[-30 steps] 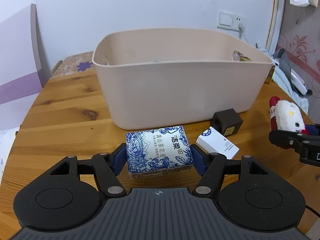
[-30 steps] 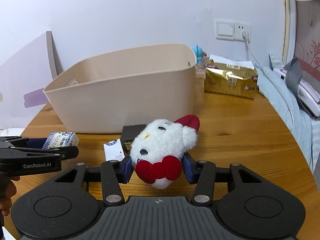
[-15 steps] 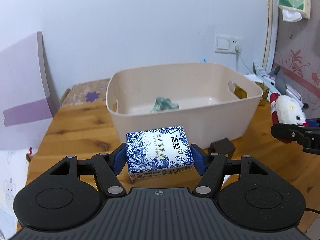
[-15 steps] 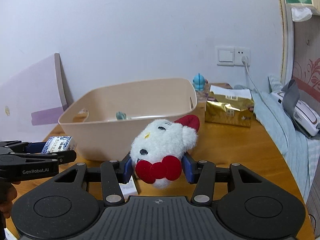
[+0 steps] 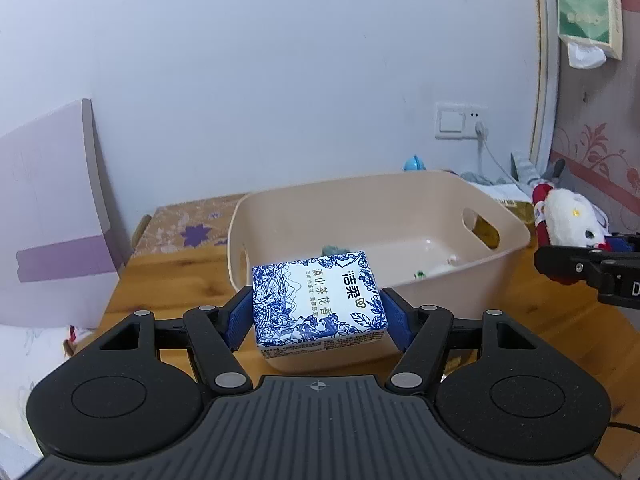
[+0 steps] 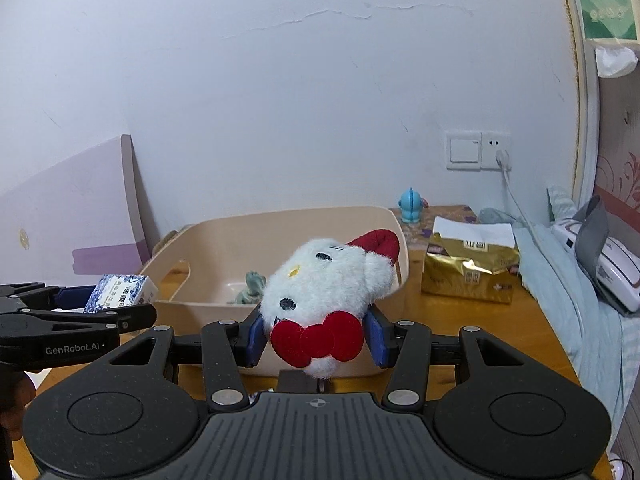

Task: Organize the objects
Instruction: 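Carry the tea box with the left tool while the right tool carries the plush to the basket, then release the tea box and plush into the basket with both tools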

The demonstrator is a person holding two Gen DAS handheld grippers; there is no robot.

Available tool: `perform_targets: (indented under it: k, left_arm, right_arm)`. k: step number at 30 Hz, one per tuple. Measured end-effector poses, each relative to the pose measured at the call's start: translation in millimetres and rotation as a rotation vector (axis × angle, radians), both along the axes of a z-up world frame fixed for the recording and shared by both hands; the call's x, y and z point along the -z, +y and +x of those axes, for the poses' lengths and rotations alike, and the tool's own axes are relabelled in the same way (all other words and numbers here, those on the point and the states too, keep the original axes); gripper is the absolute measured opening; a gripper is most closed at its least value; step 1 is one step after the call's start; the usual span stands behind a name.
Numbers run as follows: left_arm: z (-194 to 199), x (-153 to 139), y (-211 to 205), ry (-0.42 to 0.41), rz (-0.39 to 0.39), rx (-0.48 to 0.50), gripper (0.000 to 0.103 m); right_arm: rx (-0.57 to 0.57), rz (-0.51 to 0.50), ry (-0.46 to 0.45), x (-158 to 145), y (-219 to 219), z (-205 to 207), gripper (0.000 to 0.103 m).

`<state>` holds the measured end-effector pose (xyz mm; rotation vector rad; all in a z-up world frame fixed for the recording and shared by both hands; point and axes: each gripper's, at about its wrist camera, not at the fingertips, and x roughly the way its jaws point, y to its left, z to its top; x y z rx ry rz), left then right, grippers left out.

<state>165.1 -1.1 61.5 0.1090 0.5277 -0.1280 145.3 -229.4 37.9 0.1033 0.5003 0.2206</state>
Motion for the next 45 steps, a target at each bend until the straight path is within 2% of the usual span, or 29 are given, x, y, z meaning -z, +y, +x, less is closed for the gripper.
perform_targets:
  k: [8, 12, 22, 28, 30, 32, 38, 40, 41, 43, 45]
  left_arm:
    - [19.3, -10.1, -3.8, -0.028, 0.006, -0.003, 0.068]
    - [31.9, -4.2, -5.9, -0.034, 0.032, -0.006, 0.068]
    - [71.6, 11.5, -6.5, 0.005, 0.026, -0.003, 0.068]
    - [94.7, 23.9, -4.8, 0.041, 0.025, -0.016, 0.068]
    - [101.8, 27.6, -4.3, 0.056, 0.016, -0.017, 0.068]
    - [106.6, 30.9, -5.3, 0.067, 0.018, -0.016, 0.068]
    - [113.8, 41.2, -9.4, 0.105, 0.036, -0.018, 0.069]
    - [115.0, 43.2, -9.0, 0.118, 0.026, -0.02, 0.07]
    - [115.0, 43.5, -8.9, 0.12, 0.022, -0.018, 0.072]
    - [114.4, 42.7, -8.9, 0.117, 0.025, -0.023, 0.081]
    - [113.8, 42.2, -8.9, 0.111, 0.034, -0.026, 0.083]
  right_arm:
    - [-0.009, -0.037, -0.024, -7.0, 8.4, 19.7, 0.047]
    - [-0.012, -0.04, -0.029, -9.2, 12.1, 30.5, 0.047]
    - [-0.012, -0.066, -0.001, 0.8, 22.0, 63.4, 0.047]
    - [-0.015, -0.087, 0.025, 11.2, 25.7, 82.3, 0.039]
    - [-0.015, -0.098, 0.043, 16.4, 27.5, 89.1, 0.032]
    - [-0.021, -0.091, 0.065, 21.3, 28.2, 94.3, 0.029]
    - [-0.028, -0.09, 0.083, 28.3, 30.8, 97.0, 0.029]
    - [-0.029, -0.092, 0.088, 29.5, 30.3, 96.9, 0.036]
    - [-0.028, -0.092, 0.089, 29.8, 29.7, 97.0, 0.039]
    - [-0.028, -0.092, 0.092, 29.9, 28.7, 96.4, 0.041]
    - [-0.026, -0.092, 0.094, 29.7, 28.4, 95.1, 0.043]
